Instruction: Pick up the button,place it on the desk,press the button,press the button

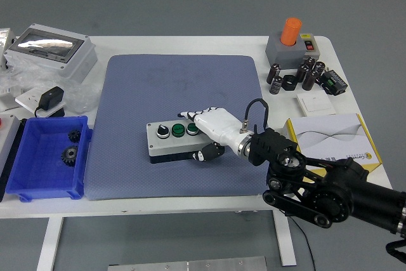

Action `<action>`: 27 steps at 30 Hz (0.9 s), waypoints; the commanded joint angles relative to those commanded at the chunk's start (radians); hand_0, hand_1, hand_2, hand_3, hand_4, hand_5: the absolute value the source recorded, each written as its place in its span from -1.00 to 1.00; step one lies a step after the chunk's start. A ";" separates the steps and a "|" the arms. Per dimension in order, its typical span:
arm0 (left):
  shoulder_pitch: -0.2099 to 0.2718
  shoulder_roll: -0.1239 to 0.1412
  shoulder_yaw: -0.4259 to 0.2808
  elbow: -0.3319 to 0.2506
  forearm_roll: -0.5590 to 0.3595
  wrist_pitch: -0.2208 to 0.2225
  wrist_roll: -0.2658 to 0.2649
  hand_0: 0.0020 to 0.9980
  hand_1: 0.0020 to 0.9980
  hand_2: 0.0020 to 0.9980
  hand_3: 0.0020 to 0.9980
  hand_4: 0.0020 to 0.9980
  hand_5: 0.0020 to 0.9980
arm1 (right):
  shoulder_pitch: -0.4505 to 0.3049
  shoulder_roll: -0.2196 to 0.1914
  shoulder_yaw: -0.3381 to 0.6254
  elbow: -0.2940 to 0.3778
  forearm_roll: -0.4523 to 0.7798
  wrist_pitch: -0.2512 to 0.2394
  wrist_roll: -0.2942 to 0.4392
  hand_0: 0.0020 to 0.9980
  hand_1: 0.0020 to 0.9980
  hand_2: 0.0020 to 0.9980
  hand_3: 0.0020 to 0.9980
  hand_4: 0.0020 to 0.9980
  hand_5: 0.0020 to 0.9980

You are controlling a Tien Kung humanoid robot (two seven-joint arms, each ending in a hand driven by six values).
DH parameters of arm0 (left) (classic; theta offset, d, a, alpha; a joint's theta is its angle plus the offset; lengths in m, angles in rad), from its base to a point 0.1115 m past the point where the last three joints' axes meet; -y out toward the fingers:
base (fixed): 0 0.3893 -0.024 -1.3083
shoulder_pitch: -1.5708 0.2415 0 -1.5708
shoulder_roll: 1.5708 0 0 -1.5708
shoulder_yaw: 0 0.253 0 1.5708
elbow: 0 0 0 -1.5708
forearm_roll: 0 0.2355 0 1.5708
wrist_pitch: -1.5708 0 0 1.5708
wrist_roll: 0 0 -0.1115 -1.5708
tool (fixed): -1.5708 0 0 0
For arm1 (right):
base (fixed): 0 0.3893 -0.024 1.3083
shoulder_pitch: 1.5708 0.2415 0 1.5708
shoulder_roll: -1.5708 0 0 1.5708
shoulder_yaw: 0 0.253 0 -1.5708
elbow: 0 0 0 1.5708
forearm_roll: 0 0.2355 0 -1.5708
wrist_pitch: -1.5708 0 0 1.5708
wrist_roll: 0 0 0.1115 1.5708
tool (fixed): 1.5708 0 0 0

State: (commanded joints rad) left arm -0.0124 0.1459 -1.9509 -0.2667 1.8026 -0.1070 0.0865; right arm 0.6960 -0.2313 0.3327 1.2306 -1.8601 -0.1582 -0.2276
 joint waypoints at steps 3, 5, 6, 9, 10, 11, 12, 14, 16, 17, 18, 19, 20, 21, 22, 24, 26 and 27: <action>0.001 0.000 0.000 0.001 0.000 0.001 -0.003 0.48 0.45 0.38 0.58 0.79 0.25 | 0.001 -0.021 0.006 0.022 0.029 0.005 0.001 0.64 0.58 0.65 0.85 0.68 -0.53; 0.001 0.001 0.000 0.002 0.000 0.001 -0.004 0.48 0.45 0.38 0.58 0.79 0.23 | 0.001 -0.035 0.007 0.036 0.056 0.008 0.002 0.61 0.58 0.65 0.86 0.71 -0.51; 0.001 0.001 0.000 0.002 0.000 0.001 -0.005 0.48 0.45 0.38 0.58 0.79 0.23 | 0.000 -0.042 0.007 0.041 0.070 0.011 0.002 0.61 0.58 0.65 0.86 0.71 -0.51; 0.002 0.002 0.002 0.003 -0.001 0.003 -0.005 0.48 0.45 0.38 0.58 0.79 0.23 | -0.002 -0.055 0.009 0.054 0.093 0.013 0.003 0.61 0.58 0.65 0.86 0.71 -0.51; 0.002 0.002 0.002 0.003 -0.002 0.003 -0.004 0.48 0.46 0.38 0.58 0.78 0.23 | -0.003 -0.058 0.011 0.058 0.096 0.012 0.003 0.59 0.58 0.66 0.87 0.73 -0.48; 0.003 0.002 0.002 0.003 -0.002 0.003 -0.004 0.48 0.46 0.38 0.58 0.78 0.23 | -0.003 -0.061 0.013 0.061 0.096 0.011 0.002 0.59 0.58 0.66 0.87 0.73 -0.48; 0.003 0.002 0.002 0.003 -0.002 0.003 -0.004 0.48 0.46 0.38 0.58 0.78 0.23 | -0.004 -0.062 0.013 0.062 0.095 0.008 0.002 0.59 0.58 0.66 0.87 0.73 -0.48; 0.003 0.003 0.002 0.003 -0.001 0.002 -0.005 0.48 0.46 0.38 0.58 0.78 0.23 | -0.005 -0.063 0.014 0.065 0.093 0.003 0.001 0.59 0.58 0.66 0.87 0.73 -0.48; 0.003 0.003 0.001 0.004 0.000 0.002 -0.006 0.48 0.46 0.38 0.58 0.78 0.23 | -0.007 -0.065 0.017 0.067 0.088 0.001 0.000 0.57 0.57 0.66 0.87 0.75 -0.45; 0.003 0.003 0.001 0.004 0.001 0.002 -0.007 0.48 0.46 0.38 0.58 0.78 0.23 | -0.007 -0.067 0.020 0.070 0.085 0.001 0.000 0.57 0.57 0.66 0.87 0.75 -0.45; 0.004 0.003 0.000 0.003 0.001 0.002 -0.008 0.48 0.46 0.38 0.58 0.78 0.23 | -0.007 -0.069 0.024 0.073 0.082 0.003 0.000 0.57 0.57 0.66 0.87 0.75 -0.45; 0.004 0.002 0.001 0.003 0.001 0.002 -0.007 0.48 0.46 0.38 0.58 0.78 0.23 | -0.006 -0.071 0.027 0.077 0.080 0.007 0.000 0.57 0.57 0.66 0.87 0.75 -0.45; 0.004 0.003 0.001 0.002 0.001 0.002 -0.006 0.48 0.46 0.38 0.58 0.78 0.23 | -0.005 -0.073 0.030 0.080 0.081 0.014 0.000 0.57 0.57 0.66 0.87 0.75 -0.45; 0.005 0.003 0.001 0.001 0.001 0.002 -0.005 0.48 0.46 0.38 0.58 0.78 0.23 | -0.003 -0.074 0.031 0.083 0.082 0.022 -0.001 0.57 0.57 0.66 0.87 0.75 -0.45; 0.005 0.003 0.001 0.000 0.000 0.002 -0.004 0.48 0.46 0.38 0.58 0.78 0.21 | -0.002 -0.074 0.032 0.084 0.084 0.031 -0.001 0.57 0.57 0.68 0.89 0.75 -0.46; 0.005 0.004 0.001 -0.001 0.001 0.000 -0.003 0.48 0.46 0.38 0.58 0.78 0.21 | 0.000 -0.074 0.035 0.085 0.090 0.049 -0.002 0.57 0.57 0.68 0.89 0.75 -0.46; 0.005 0.005 0.000 -0.001 0.001 -0.002 -0.004 0.48 0.46 0.38 0.58 0.78 0.21 | -0.001 -0.075 0.041 0.086 0.090 0.063 -0.004 0.57 0.57 0.68 0.89 0.75 -0.46; 0.005 0.005 0.000 -0.002 0.002 -0.003 -0.003 0.48 0.46 0.38 0.58 0.78 0.21 | -0.001 -0.076 0.043 0.087 0.089 0.070 -0.005 0.57 0.57 0.68 0.89 0.75 -0.46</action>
State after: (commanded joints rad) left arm -0.0076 0.1507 -1.9512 -0.2683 1.8044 -0.1100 0.0831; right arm 0.6953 -0.3072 0.3757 1.3179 -1.7708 -0.0885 -0.2329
